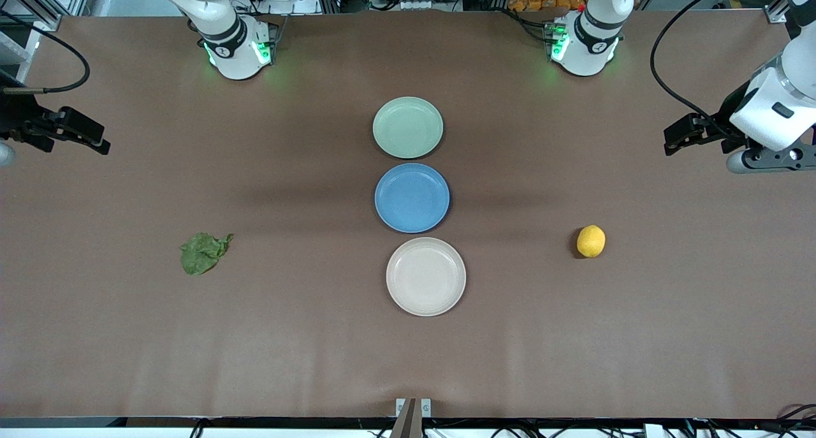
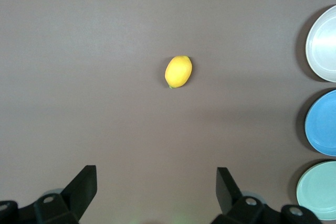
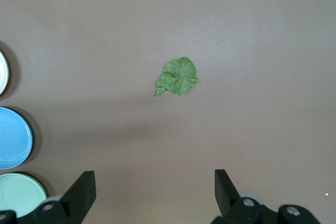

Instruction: Place lemon and lettuce in plates

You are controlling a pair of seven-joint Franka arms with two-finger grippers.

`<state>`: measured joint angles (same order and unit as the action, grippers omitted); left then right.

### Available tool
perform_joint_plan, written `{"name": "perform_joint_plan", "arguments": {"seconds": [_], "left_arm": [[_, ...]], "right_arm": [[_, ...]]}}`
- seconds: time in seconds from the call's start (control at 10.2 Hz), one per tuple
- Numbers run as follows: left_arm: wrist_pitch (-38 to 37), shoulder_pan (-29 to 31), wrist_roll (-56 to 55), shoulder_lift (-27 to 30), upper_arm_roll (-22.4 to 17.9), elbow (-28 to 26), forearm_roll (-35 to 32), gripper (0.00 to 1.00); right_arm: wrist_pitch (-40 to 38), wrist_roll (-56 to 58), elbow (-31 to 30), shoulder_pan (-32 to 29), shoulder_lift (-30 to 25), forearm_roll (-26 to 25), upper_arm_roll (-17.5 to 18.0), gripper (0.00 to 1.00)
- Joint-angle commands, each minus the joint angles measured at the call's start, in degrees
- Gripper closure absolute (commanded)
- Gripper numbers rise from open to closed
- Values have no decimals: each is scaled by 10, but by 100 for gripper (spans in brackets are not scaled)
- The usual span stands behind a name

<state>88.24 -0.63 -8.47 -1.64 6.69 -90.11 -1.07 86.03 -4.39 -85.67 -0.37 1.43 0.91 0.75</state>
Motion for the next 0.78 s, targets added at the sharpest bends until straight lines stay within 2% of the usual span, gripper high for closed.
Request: {"name": "perform_joint_plan", "arguments": {"seconds": [0.0,0.68], "left_arm": [[14,0,-2,-2,-1,8,2,0],[14,-2,-11,-1,0,8,-1,0]], "right_arm": [[-11,2,16,-2,7,-5,0,0],[-11,1,17,-2,6,-6,0,0]]}}
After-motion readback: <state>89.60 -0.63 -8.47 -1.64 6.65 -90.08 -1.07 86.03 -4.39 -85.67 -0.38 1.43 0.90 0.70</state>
